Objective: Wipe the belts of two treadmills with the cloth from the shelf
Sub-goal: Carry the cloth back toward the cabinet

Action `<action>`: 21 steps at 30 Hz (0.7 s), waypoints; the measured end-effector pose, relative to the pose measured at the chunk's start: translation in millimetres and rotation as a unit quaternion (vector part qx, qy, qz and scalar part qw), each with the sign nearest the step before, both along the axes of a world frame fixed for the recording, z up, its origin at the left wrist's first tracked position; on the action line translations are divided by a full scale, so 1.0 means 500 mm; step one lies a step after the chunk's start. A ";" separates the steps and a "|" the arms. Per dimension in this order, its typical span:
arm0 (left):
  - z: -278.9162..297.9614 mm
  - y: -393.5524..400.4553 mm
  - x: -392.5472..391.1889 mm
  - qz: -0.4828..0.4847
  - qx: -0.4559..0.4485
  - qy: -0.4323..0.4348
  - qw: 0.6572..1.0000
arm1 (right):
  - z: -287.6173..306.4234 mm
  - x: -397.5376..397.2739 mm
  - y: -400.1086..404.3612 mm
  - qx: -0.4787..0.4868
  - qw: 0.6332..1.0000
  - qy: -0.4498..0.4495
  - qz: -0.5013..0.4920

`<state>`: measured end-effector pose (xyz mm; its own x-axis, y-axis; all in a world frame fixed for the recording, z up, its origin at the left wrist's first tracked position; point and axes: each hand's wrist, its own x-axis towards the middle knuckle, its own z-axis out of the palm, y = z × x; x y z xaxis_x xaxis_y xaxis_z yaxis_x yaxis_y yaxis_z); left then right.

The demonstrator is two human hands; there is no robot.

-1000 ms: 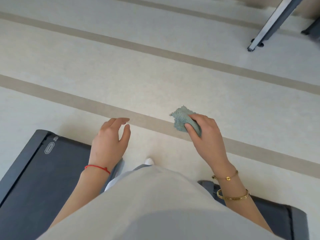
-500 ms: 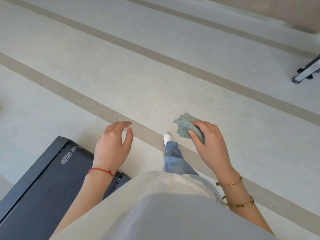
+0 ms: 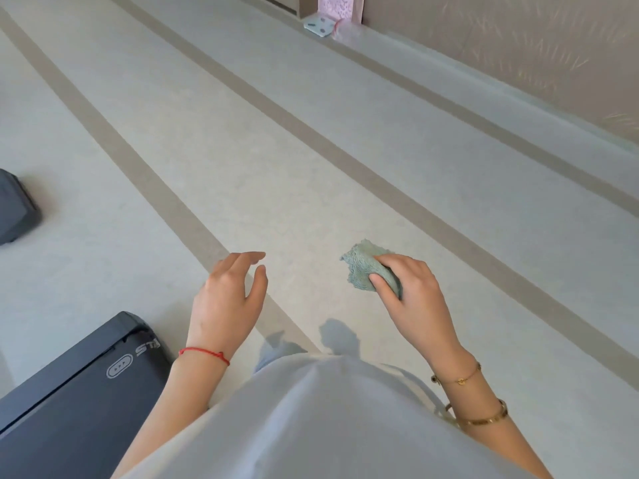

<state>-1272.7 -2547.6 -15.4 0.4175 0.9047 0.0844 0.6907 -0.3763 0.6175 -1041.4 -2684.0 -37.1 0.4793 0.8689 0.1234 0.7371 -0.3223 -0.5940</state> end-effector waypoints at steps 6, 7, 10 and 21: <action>-0.012 0.173 0.098 0.062 -0.014 0.013 0.998 | -0.009 0.117 0.222 -0.011 0.999 0.014 0.044; -0.018 0.207 0.114 0.070 -0.018 0.014 0.997 | -0.015 0.134 0.258 -0.016 0.999 0.017 0.048; -0.037 0.326 0.165 0.084 -0.024 0.014 0.996 | -0.037 0.187 0.374 -0.027 0.998 0.024 0.053; -0.009 0.898 0.387 0.044 0.031 0.005 0.999 | -0.007 0.420 0.924 0.008 0.998 0.009 0.054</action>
<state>-1079.3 -2098.5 -19.7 0.3374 0.9312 0.1376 0.7287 -0.3509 0.5881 -831.6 -2221.8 -40.4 0.3856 0.9134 0.1302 0.7557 -0.2317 -0.6126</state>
